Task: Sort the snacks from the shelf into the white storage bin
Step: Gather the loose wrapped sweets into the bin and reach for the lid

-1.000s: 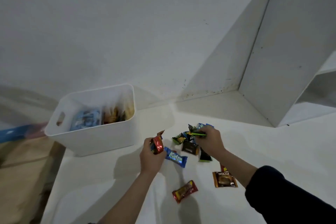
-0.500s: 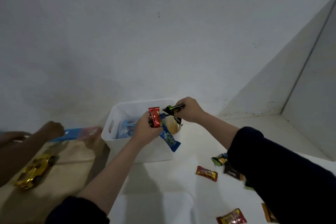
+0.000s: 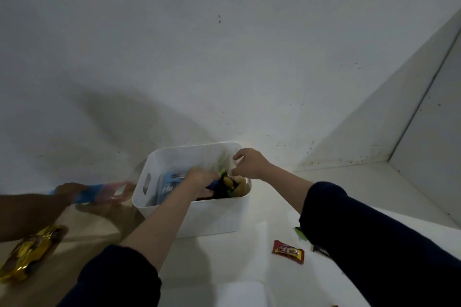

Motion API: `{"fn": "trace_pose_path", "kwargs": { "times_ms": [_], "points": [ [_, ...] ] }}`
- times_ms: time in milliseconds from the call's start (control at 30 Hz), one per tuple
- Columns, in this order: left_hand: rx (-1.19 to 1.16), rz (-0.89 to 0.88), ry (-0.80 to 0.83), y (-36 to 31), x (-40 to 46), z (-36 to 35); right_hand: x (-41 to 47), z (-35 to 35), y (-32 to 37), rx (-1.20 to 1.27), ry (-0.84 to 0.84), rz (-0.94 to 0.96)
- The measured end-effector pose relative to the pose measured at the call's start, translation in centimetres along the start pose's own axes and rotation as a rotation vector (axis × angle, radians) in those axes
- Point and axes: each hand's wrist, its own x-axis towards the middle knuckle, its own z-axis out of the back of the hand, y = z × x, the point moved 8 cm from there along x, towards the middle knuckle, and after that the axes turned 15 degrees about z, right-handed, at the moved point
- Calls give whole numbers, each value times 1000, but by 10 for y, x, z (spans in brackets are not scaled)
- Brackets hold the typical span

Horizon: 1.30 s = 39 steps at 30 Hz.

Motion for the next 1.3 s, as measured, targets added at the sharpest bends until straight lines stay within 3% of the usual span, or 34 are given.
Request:
{"fn": "trace_pose_path", "kwargs": {
  "times_ms": [200, 333, 467, 667, 833, 967, 1100, 1200, 1300],
  "points": [
    [311, -215, -124, -1, -12, -10, -27, 4, -16, 0, -73, 1],
    [349, -480, -191, -1, -51, -36, -65, 12, -41, -69, -98, -19],
    [331, -592, -117, 25, -72, -81, -121, 22, -88, -139, -82, -106],
    [510, -512, 14, 107, -80, -169, -238, 34, -184, -265, -70, -324],
    [805, -426, 35, 180, -83, -231, -352, 34, -258, -385, -57, -584],
    [1032, -179, 52, 245, -69, -269, -408, 17, -288, -362, -38, -700],
    [1115, -126, -109, 270, -57, -284, -407, 3, -302, -328, -16, -635],
    [1082, -201, -278, 263, -58, -289, -383, 0, -305, -347, -1, -476],
    [1096, -304, -315, 252, -51, -298, -358, -5, -310, -384, 19, -311]
  ]
}}
